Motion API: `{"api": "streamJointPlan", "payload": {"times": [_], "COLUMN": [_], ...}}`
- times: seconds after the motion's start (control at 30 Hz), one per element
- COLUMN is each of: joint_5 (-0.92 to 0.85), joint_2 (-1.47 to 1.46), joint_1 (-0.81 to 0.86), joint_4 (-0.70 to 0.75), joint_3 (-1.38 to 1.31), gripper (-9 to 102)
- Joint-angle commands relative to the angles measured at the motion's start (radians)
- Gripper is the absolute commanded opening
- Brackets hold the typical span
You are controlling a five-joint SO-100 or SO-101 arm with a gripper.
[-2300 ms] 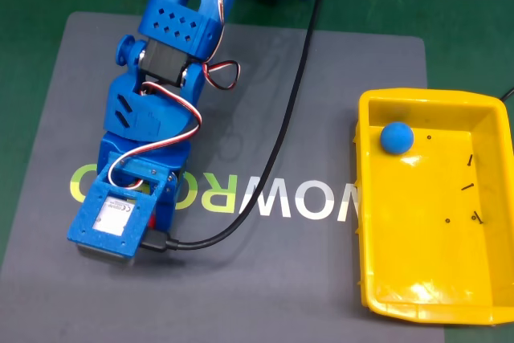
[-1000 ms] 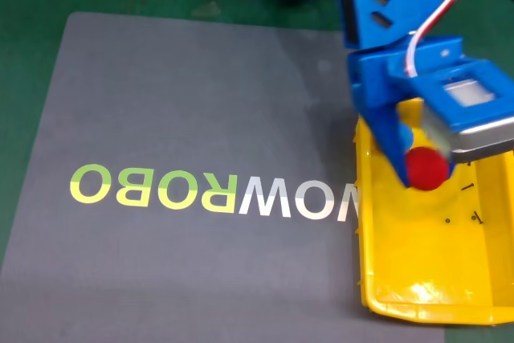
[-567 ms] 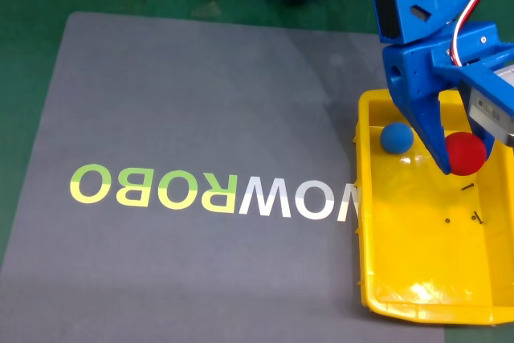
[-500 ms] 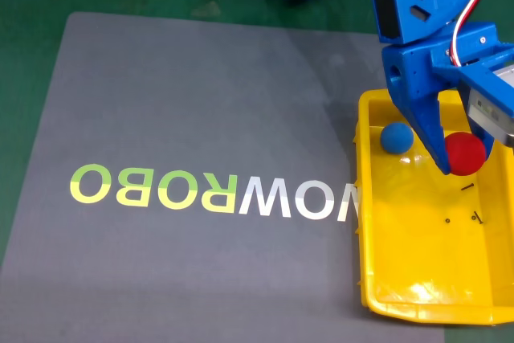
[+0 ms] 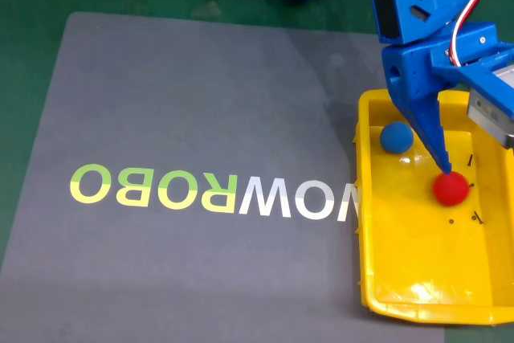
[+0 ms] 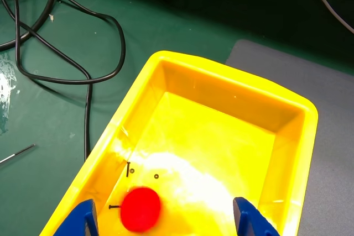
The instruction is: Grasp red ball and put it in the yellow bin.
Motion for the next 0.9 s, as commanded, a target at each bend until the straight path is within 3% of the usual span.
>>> {"api": "streamJointPlan", "payload": {"times": [0.0, 0.17, 0.37, 0.6, 0.87], "joint_5": [0.005, -0.018, -0.097, -0.222, -0.255], "joint_2": [0.091, 0.256, 0.646, 1.037, 1.243], "joint_1": [0.017, 0.061, 0.189, 0.411, 0.52], "joint_4": [-0.003, -0.002, 0.005, 0.064, 0.092], "joint_3": [0.012, 0.184, 0.638, 1.063, 1.298], "gripper": [28, 28, 24, 12, 0]}}
